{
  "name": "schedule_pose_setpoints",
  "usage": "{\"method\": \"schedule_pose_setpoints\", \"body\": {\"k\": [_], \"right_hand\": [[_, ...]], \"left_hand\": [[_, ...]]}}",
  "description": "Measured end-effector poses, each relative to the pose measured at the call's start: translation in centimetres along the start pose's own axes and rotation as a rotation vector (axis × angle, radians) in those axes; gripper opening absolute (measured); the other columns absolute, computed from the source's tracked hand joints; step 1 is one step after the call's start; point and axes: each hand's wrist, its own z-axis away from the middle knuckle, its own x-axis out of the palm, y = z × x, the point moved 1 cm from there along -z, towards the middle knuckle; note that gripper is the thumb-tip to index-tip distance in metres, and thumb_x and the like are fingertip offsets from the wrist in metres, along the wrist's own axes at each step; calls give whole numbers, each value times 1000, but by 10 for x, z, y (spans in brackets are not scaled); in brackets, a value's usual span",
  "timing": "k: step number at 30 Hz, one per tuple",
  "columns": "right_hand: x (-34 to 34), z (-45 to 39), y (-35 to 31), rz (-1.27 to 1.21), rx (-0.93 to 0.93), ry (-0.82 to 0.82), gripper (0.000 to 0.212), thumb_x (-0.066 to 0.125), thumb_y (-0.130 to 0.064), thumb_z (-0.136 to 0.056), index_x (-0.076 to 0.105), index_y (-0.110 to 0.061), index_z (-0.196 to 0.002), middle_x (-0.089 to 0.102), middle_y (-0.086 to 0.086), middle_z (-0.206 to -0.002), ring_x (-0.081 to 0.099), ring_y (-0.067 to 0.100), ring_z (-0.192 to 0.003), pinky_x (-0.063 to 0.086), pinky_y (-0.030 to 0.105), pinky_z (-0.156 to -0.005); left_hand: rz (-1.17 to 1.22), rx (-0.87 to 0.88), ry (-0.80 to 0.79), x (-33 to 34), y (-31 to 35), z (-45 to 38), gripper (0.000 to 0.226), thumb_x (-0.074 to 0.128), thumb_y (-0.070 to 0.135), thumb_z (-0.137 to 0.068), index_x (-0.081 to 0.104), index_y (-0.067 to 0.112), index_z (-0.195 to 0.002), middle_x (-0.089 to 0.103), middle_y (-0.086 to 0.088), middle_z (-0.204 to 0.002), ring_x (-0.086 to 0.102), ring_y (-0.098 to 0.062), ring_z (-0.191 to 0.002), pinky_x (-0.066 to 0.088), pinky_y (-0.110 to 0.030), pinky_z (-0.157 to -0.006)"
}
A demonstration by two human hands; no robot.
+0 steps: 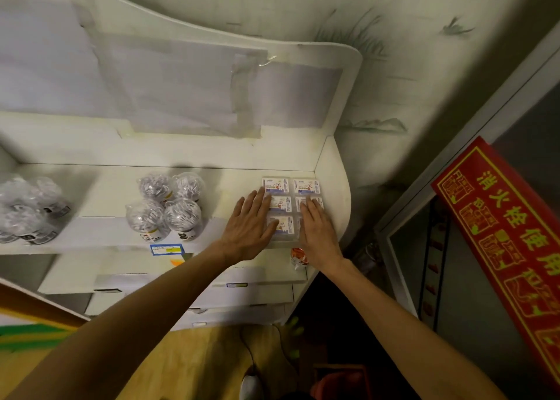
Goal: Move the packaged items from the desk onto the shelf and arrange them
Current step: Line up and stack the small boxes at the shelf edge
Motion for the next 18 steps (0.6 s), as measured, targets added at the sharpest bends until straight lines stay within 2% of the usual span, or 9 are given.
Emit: {"method": "schedule_pose_setpoints", "body": {"k": [3,8,18], "right_hand": [[1,-1,-1,-44,-3,32,70,51,-30,-104,14,-8,-159,14,10,-167,4,24,-155,-6,31,-119],[1,-2,-2,-66,8,34,80,62,-35,-98,17,-8,-158,18,11,-166,8,25,-155,-4,32,-119],[2,-2,-1,-103,17,28,79,61,-38,-98,18,-9,-158,18,12,-166,8,26,-155,6,40,-125]], "left_hand": [[-13,-4,-32,4,5,6,80,1,64,-95,-11,16,-158,-18,-3,-165,-14,-19,-153,-6,-41,-124],[-63,15,-76,4,2,3,75,9,60,-101,-11,17,-158,-17,-2,-166,-12,-21,-153,-3,-42,-125],[-70,10,-97,2,5,2,75,13,59,-102,-9,15,-159,-14,-4,-166,-10,-23,-153,0,-43,-125]]}}
